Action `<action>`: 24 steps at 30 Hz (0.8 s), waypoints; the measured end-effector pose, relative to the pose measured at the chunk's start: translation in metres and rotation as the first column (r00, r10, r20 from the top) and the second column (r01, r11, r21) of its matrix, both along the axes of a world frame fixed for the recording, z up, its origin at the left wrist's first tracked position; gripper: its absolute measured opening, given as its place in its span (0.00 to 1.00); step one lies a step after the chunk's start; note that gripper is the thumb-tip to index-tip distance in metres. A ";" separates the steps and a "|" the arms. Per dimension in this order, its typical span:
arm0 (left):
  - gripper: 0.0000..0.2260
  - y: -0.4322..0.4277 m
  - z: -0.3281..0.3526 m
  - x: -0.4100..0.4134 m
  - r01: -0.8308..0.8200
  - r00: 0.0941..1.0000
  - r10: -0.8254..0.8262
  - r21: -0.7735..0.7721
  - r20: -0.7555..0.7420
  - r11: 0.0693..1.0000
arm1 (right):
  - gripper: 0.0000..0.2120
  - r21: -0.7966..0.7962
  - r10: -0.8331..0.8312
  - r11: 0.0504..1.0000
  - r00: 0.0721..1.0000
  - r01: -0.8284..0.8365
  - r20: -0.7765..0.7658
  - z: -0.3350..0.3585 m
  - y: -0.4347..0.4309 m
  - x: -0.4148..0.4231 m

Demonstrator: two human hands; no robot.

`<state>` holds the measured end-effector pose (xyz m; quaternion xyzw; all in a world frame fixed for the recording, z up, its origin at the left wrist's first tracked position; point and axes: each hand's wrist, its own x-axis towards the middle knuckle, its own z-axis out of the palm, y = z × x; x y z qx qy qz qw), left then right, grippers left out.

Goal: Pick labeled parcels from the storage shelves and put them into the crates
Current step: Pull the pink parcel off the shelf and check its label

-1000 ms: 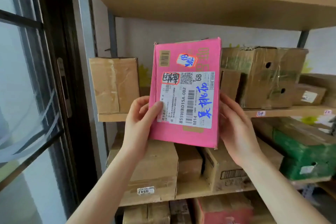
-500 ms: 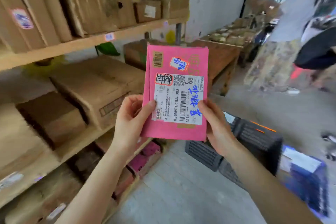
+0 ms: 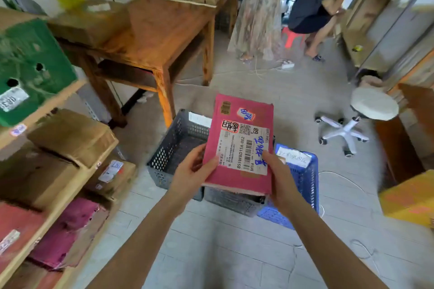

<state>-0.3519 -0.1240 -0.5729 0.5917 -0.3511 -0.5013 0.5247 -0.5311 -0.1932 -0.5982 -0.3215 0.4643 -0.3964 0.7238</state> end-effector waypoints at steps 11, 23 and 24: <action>0.09 -0.201 -0.184 -0.024 0.056 0.998 -0.059 0.431 -0.008 0.901 | 0.12 0.280 0.144 0.959 0.916 -0.037 -0.373 -0.171 -0.182 -0.019; 0.18 -0.394 -0.499 -0.032 0.230 0.934 -0.358 0.779 -0.007 0.583 | 0.11 0.483 0.294 0.875 0.834 -0.038 -0.467 -0.480 -0.364 -0.021; 0.16 -0.406 -0.529 -0.036 0.207 0.948 -0.318 0.783 -0.012 0.587 | 0.12 0.475 0.306 0.879 0.821 -0.049 -0.482 -0.512 -0.378 -0.021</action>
